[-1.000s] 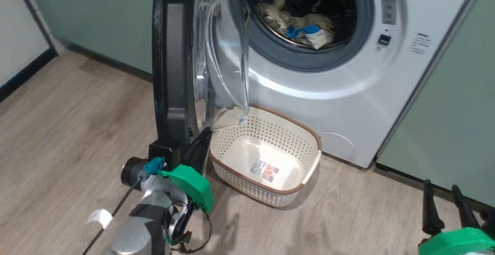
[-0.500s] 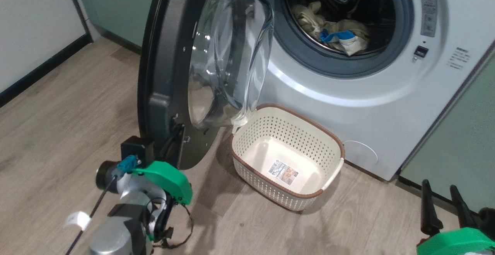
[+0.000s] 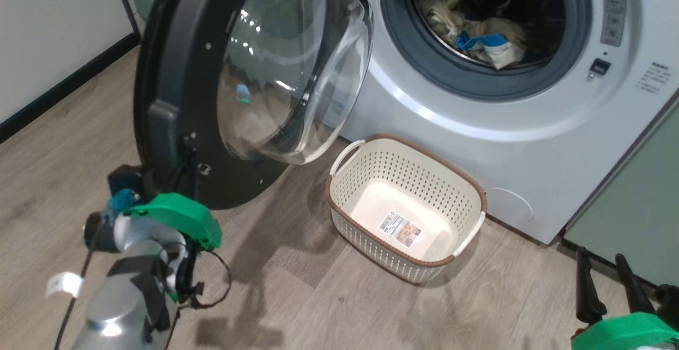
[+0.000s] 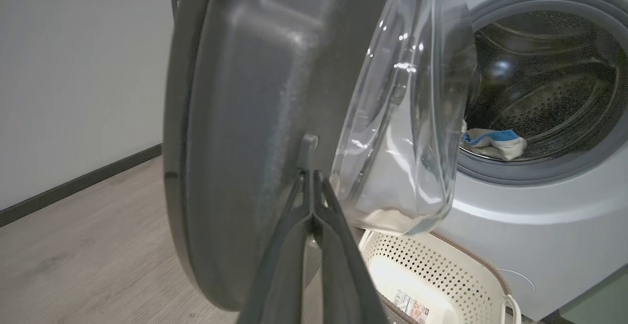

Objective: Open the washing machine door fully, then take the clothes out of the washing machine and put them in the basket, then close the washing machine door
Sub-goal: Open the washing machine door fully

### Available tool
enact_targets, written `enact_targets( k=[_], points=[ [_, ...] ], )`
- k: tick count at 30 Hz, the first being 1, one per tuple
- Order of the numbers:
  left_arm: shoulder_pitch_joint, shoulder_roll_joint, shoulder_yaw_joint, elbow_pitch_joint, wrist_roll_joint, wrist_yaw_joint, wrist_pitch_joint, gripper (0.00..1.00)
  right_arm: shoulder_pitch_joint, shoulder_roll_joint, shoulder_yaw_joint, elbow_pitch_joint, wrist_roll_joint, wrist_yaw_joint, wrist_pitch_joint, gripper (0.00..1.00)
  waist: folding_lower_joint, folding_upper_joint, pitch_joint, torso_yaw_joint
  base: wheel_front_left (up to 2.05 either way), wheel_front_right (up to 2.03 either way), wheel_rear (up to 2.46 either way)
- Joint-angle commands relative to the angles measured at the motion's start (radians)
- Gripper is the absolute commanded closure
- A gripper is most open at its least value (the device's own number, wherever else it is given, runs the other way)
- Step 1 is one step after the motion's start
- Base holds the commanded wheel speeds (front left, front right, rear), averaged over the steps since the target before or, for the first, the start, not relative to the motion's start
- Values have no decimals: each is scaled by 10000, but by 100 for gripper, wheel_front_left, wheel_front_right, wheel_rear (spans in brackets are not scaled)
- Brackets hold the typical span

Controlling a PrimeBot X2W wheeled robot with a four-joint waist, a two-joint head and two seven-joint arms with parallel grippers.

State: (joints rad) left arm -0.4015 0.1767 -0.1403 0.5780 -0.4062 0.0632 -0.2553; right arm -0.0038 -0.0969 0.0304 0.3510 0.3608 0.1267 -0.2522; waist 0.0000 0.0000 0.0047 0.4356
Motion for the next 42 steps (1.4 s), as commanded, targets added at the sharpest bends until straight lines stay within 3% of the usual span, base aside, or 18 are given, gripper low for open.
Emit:
enact_targets(
  k=[1,16,33,42],
  points=[
    [-756,345,501,-234,5,-17,-63,100,-316,-303,213,-255,28,40,-95,0,0,0,107,13,0,0,0],
    [-1649,-253,2133,371,345,-250,-64,100,-982,-849,474,-328,-10,40,-95,0,0,0,1274,51,0,0,0],
    [-2416,-247,4699,925,1044,-366,-64,100,-1653,-1113,742,-252,26,40,-95,0,0,0,2012,-357,0,0,0],
    [-1962,-354,4732,995,1908,-1158,-64,100,-1403,-702,662,-183,76,40,-95,0,0,0,1343,-800,0,0,0]
  ],
)
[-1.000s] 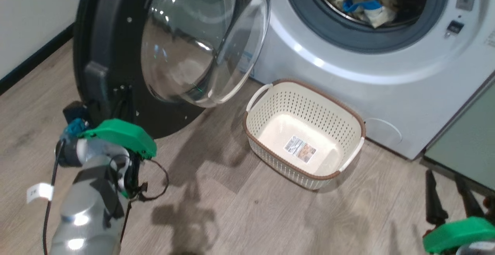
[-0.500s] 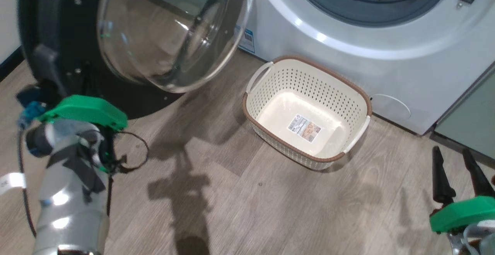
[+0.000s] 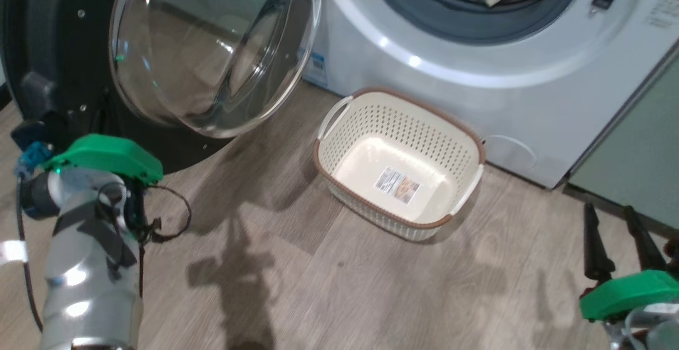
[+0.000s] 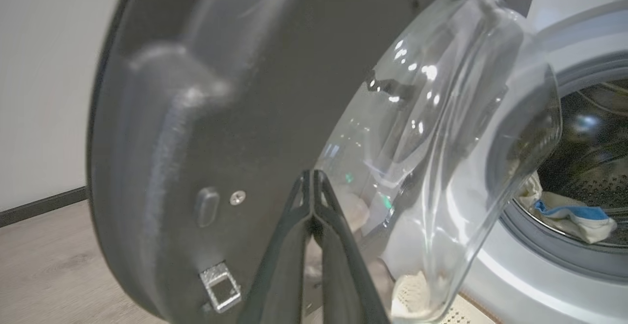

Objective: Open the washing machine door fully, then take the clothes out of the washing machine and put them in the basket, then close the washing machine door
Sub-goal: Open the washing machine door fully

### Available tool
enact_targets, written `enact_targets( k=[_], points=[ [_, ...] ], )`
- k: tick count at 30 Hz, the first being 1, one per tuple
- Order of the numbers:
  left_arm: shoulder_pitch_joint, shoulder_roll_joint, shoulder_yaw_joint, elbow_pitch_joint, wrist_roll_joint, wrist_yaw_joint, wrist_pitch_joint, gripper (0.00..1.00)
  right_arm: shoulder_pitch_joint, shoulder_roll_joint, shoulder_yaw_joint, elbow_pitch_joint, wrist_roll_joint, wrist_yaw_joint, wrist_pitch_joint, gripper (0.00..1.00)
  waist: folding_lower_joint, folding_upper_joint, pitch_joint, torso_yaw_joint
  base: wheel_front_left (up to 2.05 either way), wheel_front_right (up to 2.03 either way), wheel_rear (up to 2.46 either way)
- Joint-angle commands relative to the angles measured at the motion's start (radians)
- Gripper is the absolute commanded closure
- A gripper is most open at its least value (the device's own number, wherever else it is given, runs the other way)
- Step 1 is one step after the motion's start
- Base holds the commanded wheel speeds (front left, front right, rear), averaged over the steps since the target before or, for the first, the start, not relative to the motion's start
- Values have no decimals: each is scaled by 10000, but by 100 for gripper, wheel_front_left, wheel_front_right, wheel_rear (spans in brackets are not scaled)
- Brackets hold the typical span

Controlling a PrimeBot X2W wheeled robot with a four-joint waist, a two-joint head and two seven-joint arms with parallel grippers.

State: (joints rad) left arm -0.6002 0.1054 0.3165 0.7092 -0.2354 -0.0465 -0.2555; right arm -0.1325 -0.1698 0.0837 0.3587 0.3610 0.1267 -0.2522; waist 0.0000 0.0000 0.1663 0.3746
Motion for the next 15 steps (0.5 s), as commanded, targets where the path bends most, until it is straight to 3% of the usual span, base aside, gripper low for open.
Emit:
enact_targets(
  k=[1,15],
  points=[
    [150,343,138,-390,306,-114,-62,100,-59,83,109,-262,72,40,-95,0,0,0,-391,-262,0,0,0],
    [2201,193,-464,-1390,798,-728,-62,100,751,618,-182,-318,6,40,-95,0,0,0,-1797,-1670,0,0,0]
  ],
)
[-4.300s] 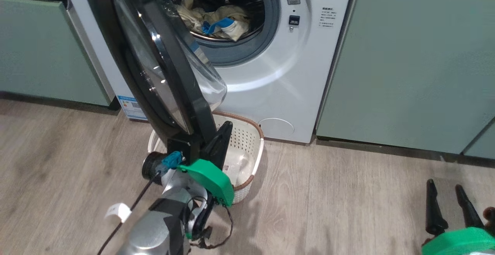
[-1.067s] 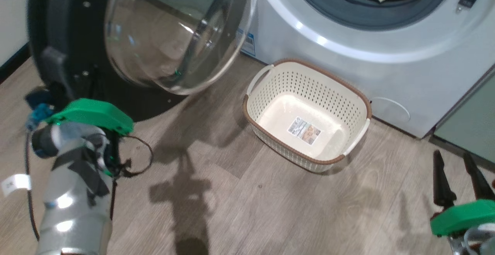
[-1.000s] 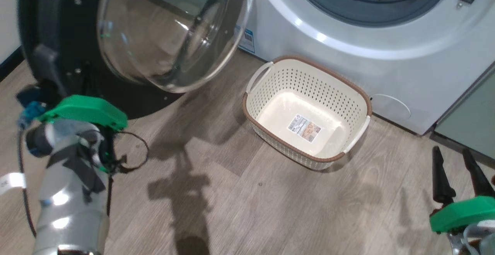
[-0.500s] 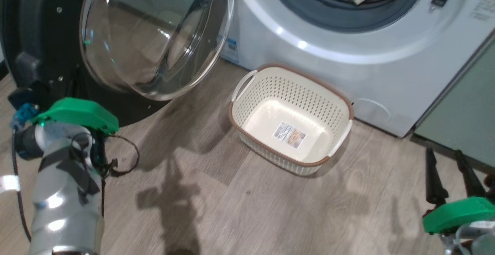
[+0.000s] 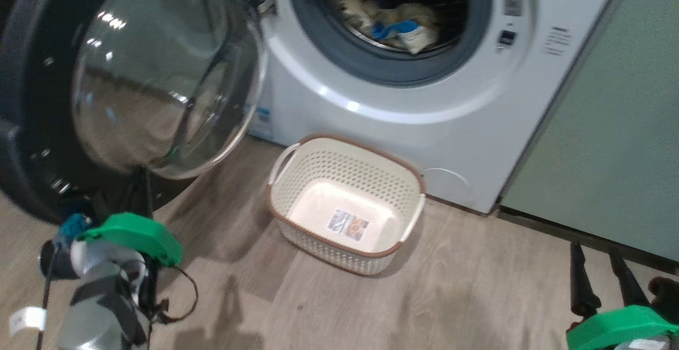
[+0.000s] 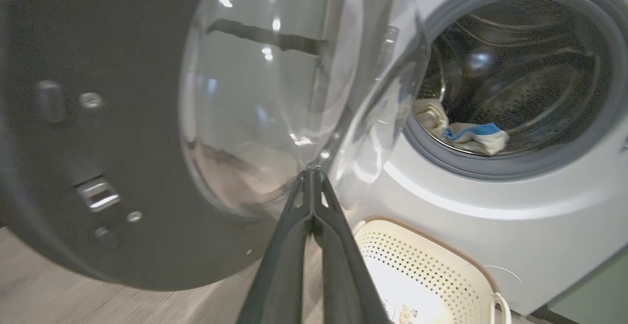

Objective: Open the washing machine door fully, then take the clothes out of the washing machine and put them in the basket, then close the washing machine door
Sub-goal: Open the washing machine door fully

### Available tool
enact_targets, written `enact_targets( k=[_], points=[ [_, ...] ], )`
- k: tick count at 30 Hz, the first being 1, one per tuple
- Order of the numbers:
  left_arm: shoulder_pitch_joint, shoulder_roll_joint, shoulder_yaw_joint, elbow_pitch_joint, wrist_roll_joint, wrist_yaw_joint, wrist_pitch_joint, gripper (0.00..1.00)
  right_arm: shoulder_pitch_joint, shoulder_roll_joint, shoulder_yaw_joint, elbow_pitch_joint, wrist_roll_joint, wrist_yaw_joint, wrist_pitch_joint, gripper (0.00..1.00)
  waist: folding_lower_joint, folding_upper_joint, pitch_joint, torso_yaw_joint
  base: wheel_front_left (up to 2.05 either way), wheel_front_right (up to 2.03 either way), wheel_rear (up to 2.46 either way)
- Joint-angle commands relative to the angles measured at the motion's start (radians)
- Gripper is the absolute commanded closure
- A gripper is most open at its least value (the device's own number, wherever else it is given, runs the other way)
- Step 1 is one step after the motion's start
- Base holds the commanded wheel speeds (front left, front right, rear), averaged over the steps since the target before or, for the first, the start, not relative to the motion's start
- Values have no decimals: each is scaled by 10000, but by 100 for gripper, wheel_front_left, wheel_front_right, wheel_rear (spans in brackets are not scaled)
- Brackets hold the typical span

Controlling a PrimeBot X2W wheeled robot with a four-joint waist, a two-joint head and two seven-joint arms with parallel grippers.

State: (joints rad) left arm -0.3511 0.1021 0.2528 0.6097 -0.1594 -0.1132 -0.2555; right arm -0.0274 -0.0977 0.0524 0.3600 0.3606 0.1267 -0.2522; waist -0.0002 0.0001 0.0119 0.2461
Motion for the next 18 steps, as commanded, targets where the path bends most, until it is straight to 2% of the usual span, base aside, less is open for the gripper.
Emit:
enact_targets(
  k=[1,2,3,4,6,7,8,9,18],
  points=[
    [-157,200,84,-488,28,-83,-62,100,-293,-96,78,-364,-50,40,-95,0,2,-1,-291,-520,0,0,0],
    [-34,172,-25,-584,9,-104,-62,100,-288,-81,17,-387,-78,40,-95,0,2,-1,-324,-657,0,0,0],
    [85,148,-133,-683,-32,-121,-62,91,-288,-61,-39,-402,-99,40,-95,0,2,-1,-360,-806,0,0,0],
    [197,135,-234,-760,-72,-134,-63,75,-279,-39,-89,-431,-133,40,-95,0,2,-1,-388,-943,0,0,0],
    [401,150,-376,-871,-169,-151,-63,56,-243,17,-129,-480,-189,40,-95,0,2,-1,-459,-1245,0,0,0],
    [489,158,-430,-937,-210,-155,-63,42,-222,36,-139,-506,-223,40,-95,0,2,-1,-489,-1391,0,0,0],
    [570,166,-471,-1013,-258,-159,-63,18,-204,53,-158,-535,-251,40,-95,0,2,-1,-519,-1541,0,0,0],
    [652,167,-513,-1084,-302,-162,-63,0,-183,72,-183,-557,-264,40,-95,0,2,-1,-549,-1690,0,0,0],
    [1173,335,-1256,-1387,-609,-172,-63,0,-83,96,-297,-670,-427,40,-95,0,2,-1,-727,-2887,0,0,0]
  ],
)
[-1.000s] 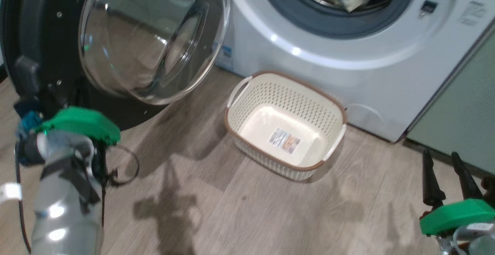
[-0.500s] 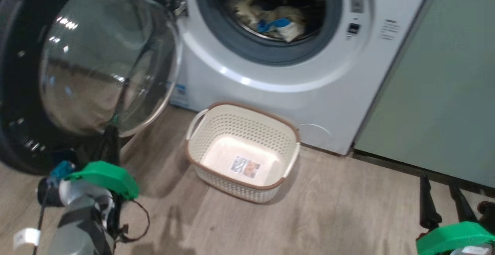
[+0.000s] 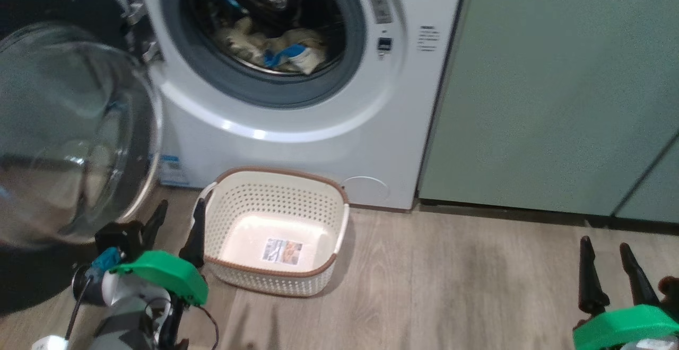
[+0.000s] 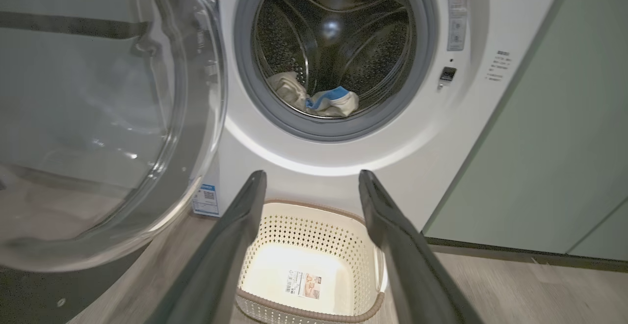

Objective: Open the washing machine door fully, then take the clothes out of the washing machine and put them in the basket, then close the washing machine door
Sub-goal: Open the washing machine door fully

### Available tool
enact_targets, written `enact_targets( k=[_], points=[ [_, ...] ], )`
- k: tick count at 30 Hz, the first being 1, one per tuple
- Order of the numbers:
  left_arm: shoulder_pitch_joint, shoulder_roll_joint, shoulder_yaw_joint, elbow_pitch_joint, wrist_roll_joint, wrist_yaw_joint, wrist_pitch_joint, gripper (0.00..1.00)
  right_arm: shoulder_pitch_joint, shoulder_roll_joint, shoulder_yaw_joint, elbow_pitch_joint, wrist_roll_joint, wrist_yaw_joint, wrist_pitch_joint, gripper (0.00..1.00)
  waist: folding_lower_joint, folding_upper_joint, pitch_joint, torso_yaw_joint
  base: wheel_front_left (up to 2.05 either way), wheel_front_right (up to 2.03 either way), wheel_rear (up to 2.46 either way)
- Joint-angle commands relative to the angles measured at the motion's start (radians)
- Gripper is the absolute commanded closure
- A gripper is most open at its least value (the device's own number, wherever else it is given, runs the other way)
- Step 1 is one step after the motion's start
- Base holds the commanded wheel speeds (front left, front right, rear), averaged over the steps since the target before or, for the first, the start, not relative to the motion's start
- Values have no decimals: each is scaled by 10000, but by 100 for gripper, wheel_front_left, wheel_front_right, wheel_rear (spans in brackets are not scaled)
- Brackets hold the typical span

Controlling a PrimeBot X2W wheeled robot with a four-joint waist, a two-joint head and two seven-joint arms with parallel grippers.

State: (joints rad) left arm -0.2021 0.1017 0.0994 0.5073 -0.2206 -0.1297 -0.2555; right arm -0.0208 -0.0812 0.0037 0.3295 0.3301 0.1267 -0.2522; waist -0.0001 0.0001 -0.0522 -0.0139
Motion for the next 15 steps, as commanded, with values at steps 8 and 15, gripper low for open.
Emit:
enact_targets(
  k=[8,15],
  points=[
    [-360,490,32,-42,-79,-8,-63,0,32,-131,172,-458,-201,40,-95,0,1,-1,-178,-746,0,0,0],
    [-440,540,44,90,-89,-8,-63,0,14,-146,197,-467,-264,40,-95,0,1,-1,-196,-810,0,0,0]
  ],
)
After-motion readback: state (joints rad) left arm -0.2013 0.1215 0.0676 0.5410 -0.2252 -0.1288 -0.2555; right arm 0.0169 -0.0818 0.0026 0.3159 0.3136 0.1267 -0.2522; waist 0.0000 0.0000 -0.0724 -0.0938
